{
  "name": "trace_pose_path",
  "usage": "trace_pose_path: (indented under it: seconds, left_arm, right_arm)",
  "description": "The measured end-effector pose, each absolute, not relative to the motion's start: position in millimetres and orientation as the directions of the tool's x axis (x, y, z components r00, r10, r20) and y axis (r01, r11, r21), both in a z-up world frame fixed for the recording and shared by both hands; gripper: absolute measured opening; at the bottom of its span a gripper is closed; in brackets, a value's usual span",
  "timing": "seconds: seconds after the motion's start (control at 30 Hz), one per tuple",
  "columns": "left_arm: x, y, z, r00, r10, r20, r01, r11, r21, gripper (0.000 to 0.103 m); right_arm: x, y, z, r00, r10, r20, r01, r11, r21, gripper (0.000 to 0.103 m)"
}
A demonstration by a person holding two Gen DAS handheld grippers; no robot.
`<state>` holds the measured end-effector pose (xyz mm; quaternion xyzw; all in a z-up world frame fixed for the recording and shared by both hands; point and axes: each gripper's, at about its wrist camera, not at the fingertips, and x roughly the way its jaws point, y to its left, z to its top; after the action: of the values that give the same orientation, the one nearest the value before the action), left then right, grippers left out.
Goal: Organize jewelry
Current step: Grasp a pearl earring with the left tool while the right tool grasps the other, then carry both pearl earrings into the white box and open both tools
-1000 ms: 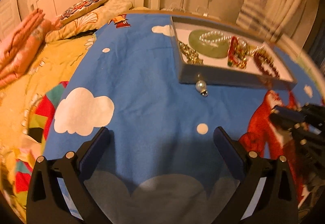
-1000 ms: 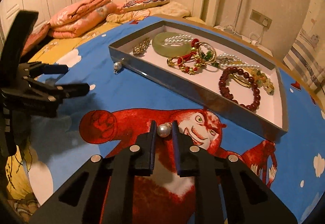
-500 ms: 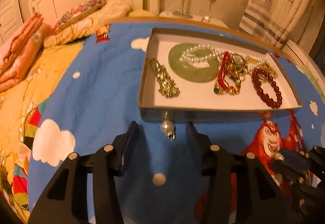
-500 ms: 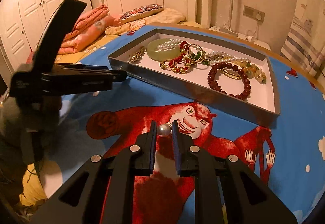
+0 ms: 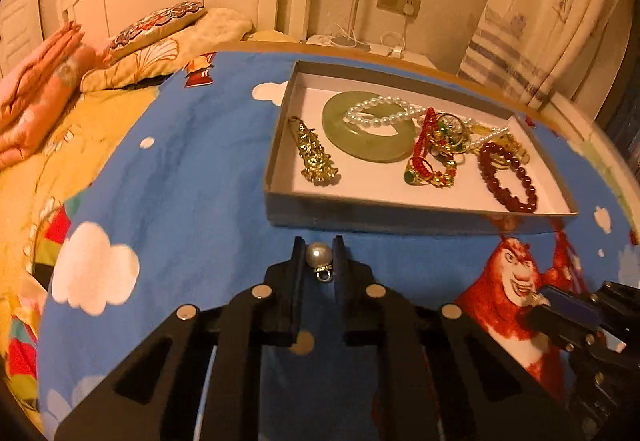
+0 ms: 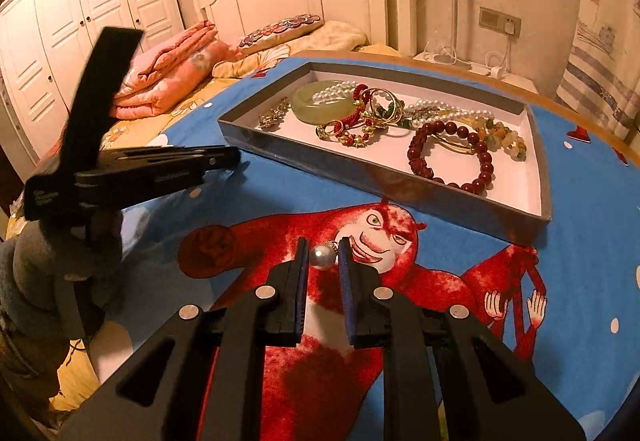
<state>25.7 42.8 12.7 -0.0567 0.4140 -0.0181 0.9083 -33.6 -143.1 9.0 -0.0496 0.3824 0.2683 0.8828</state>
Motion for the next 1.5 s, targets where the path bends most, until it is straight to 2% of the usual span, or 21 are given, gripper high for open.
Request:
trace_pose_path:
  seconds: [0.47, 1.17, 1.5]
  left_arm:
    - [-28, 31, 17, 0.689, -0.089, -0.719, 0.03, 0.995, -0.094, 0.013]
    - [-22, 30, 43, 0.739, -0.097, -0.667, 0.047, 0.995, -0.093, 0.013]
    - [-5, 22, 57, 0.765, -0.096, -0.637, 0.075, 0.995, -0.061, 0.013]
  right_arm:
    - [-36, -147, 12, 0.572, 0.44, -0.692, -0.513, 0.851, 0.118, 0.016]
    - [-35, -143, 18, 0.601, 0.426, -0.676, -0.504, 0.859, 0.094, 0.016]
    - [-23, -151, 41, 0.664, 0.45, -0.597, -0.49, 0.865, 0.107, 0.016]
